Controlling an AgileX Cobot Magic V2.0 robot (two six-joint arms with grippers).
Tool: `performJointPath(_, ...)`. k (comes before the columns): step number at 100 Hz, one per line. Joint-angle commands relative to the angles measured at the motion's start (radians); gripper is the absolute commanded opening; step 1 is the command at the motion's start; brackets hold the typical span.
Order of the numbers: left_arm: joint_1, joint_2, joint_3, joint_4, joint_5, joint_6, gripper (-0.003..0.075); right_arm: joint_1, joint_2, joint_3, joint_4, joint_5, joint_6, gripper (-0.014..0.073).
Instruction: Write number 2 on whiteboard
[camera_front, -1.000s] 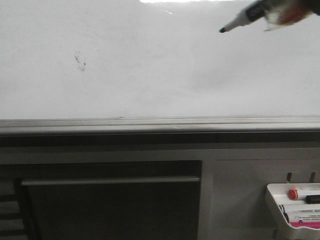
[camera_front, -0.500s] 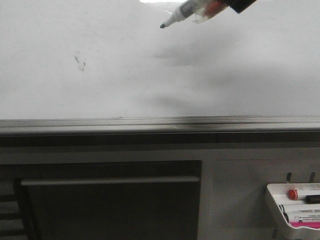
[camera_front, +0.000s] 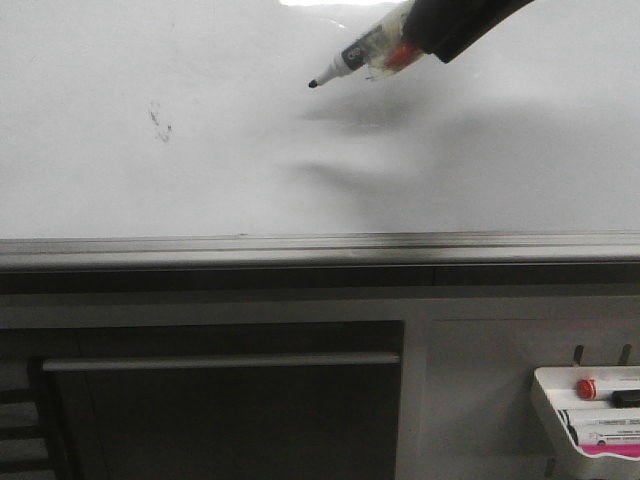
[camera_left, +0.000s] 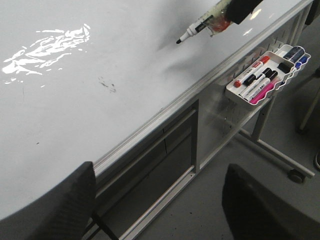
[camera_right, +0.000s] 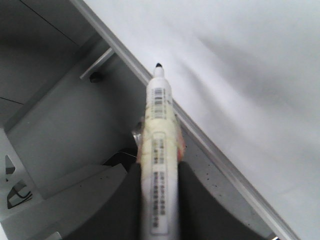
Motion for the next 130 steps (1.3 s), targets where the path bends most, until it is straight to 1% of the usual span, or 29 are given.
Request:
performJointPath(1, -0.005, 0.009, -0.024, 0.023, -0.059, -0.011, 0.0494, 0.000, 0.003, -0.075, 0.002, -0.001, 0.017, 0.0004)
performJointPath(7, -0.005, 0.009, -0.024, 0.023, -0.059, -0.011, 0.0494, 0.009, 0.030, -0.107, -0.049, 0.022, 0.039, 0.0004)
performJointPath(13, -0.005, 0.009, -0.024, 0.023, -0.059, -0.011, 0.0494, 0.024, 0.049, -0.132, -0.068, 0.029, 0.043, 0.0004)
performJointPath(22, -0.005, 0.009, -0.024, 0.023, -0.059, -0.011, 0.0494, 0.042, 0.064, -0.150, -0.069, 0.012, 0.043, 0.0004)
performJointPath(48, -0.005, 0.009, -0.024, 0.031, -0.059, -0.011, 0.0494, 0.042, 0.105, -0.182, -0.073, -0.039, 0.052, 0.0004)
performJointPath(59, -0.005, 0.009, -0.024, 0.031, -0.059, -0.011, 0.0494, 0.042, 0.137, -0.223, -0.089, -0.026, 0.063, 0.0004)
performJointPath(64, -0.005, 0.009, -0.024, 0.031, -0.059, -0.011, 0.0494, 0.042, 0.146, -0.242, -0.140, -0.022, 0.101, 0.0004)
performJointPath(72, -0.005, 0.009, -0.024, 0.031, -0.059, -0.011, 0.0494, 0.042, 0.149, -0.252, -0.283, -0.012, 0.185, 0.0004)
performJointPath(76, -0.005, 0.009, -0.024, 0.031, -0.059, -0.011, 0.0494, 0.037, 0.149, -0.252, -0.311, 0.015, 0.197, 0.0004)
performJointPath(82, -0.005, 0.009, -0.024, 0.034, -0.059, -0.011, 0.0494, 0.037, 0.151, -0.250, -0.306, 0.059, 0.197, 0.0004)
performJointPath(89, -0.005, 0.009, -0.024, 0.034, -0.059, -0.011, 0.0494, 0.051, 0.153, -0.233, -0.281, 0.066, 0.187, 0.0004)
performJointPath(112, -0.005, 0.009, -0.024, 0.034, -0.059, -0.011, 0.0494, 0.121, 0.189, -0.217, -0.262, -0.008, 0.185, 0.0004)
performJointPath(130, -0.005, 0.009, -0.024, 0.034, -0.059, -0.011, 0.0494, 0.125, 0.206, -0.217, -0.263, -0.016, 0.193, 0.0004)
